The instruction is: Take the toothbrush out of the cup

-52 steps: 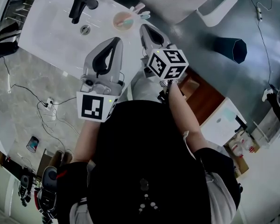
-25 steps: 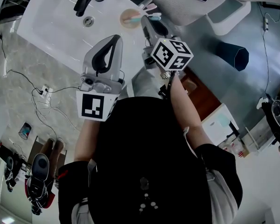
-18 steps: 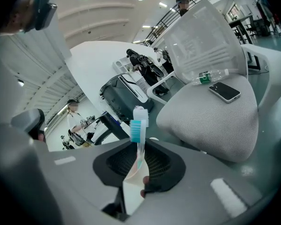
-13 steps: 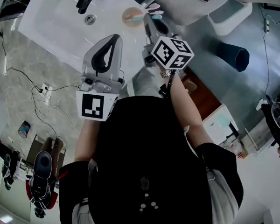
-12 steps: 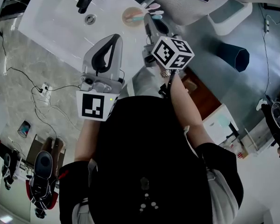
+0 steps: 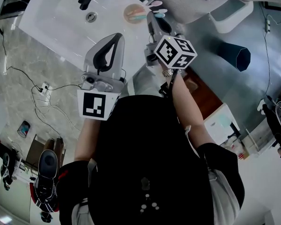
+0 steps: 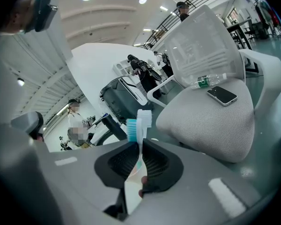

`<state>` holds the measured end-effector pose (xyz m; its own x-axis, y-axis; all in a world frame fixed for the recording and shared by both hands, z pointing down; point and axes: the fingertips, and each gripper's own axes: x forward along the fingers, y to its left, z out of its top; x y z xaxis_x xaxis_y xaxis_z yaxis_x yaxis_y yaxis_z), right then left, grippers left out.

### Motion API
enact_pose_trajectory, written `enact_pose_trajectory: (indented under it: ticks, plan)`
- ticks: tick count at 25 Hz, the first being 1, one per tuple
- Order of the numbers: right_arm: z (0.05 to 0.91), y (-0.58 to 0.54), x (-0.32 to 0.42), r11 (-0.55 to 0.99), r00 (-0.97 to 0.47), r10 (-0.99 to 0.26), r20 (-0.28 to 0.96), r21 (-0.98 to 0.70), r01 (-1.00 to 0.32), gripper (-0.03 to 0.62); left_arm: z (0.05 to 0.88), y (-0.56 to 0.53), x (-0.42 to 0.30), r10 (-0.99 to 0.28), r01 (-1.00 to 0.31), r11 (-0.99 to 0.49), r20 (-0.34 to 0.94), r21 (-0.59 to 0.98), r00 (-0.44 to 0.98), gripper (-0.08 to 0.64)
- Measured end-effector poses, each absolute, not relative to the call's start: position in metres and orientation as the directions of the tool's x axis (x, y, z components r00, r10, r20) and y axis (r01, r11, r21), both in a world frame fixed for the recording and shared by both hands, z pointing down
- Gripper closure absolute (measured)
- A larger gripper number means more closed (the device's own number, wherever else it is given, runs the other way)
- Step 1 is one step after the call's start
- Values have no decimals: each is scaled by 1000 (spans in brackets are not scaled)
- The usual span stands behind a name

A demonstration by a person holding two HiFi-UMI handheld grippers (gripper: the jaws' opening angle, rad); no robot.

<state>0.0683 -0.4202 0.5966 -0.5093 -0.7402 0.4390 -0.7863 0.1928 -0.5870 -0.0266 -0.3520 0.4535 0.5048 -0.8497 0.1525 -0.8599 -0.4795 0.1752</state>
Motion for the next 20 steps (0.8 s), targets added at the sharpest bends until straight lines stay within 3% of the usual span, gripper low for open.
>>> enact_pose_trajectory:
  ticks: [20]
  plan:
    - [565,-401,69,245,-504,-777,376,-556,-794,568,436,-327,-31,-843,-850,-504,125,153,523,558]
